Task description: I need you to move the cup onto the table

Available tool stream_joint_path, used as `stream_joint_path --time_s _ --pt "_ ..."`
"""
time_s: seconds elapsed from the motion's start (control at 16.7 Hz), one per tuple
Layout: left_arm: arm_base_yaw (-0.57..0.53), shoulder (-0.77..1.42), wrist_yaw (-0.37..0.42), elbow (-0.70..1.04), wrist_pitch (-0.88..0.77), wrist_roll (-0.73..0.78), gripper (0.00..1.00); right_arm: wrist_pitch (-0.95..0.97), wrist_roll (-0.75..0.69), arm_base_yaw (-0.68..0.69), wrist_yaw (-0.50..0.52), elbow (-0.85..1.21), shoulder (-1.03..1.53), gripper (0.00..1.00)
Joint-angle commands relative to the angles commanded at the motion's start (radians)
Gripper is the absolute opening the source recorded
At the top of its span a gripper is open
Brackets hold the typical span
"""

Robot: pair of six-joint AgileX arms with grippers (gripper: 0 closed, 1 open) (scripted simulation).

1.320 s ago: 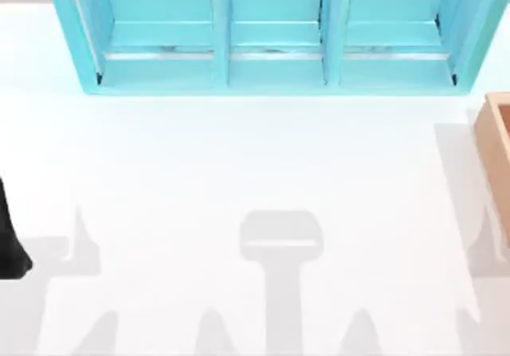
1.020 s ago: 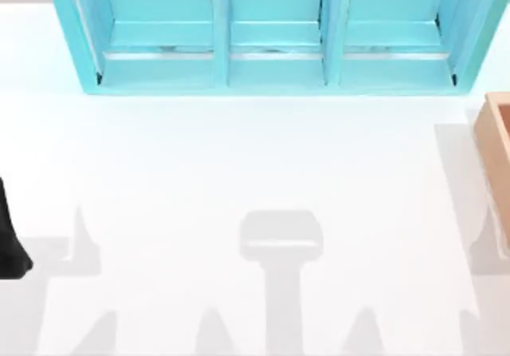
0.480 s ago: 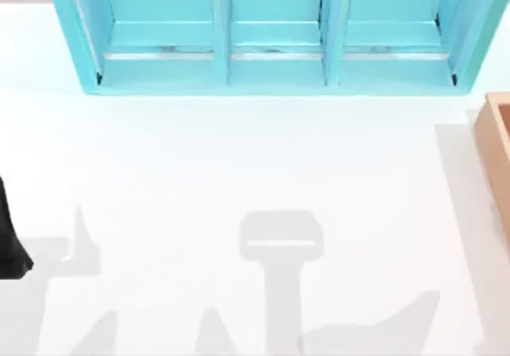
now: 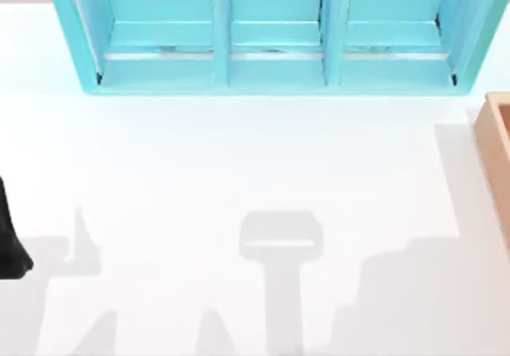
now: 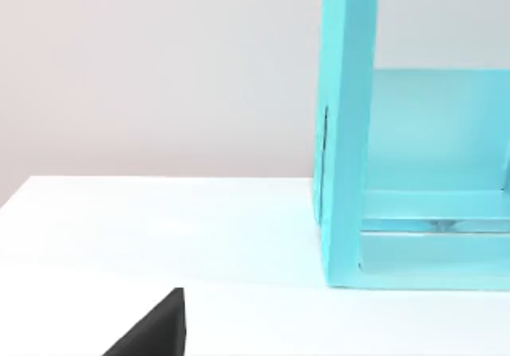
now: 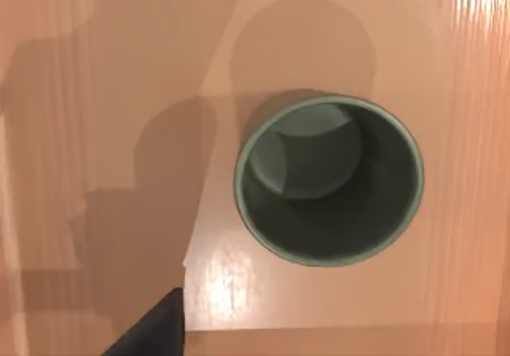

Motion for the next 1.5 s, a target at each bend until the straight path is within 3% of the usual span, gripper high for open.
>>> stream_joint_path --time_s 0.3,0.72,1.26,1.5 --pt "0.0 0.0 0.0 0.0 0.0 0.0 1.0 -0.151 -0.054 -0.055 0.003 0.186 0.203 1.0" --pt "0.0 0.0 0.0 0.0 0.0 0.0 1.0 -0.156 -0.057 -0.054 0.004 0.194 0.214 1.0" --pt "0.0 0.0 0.0 0.0 0.0 0.0 1.0 0.193 -0.052 -0.054 0.004 -0.063 0.297 1.0" --pt "0.0 0.0 0.0 0.0 0.0 0.0 1.0 0.234 -0.052 -0.055 0.004 -0.1 0.311 1.0"
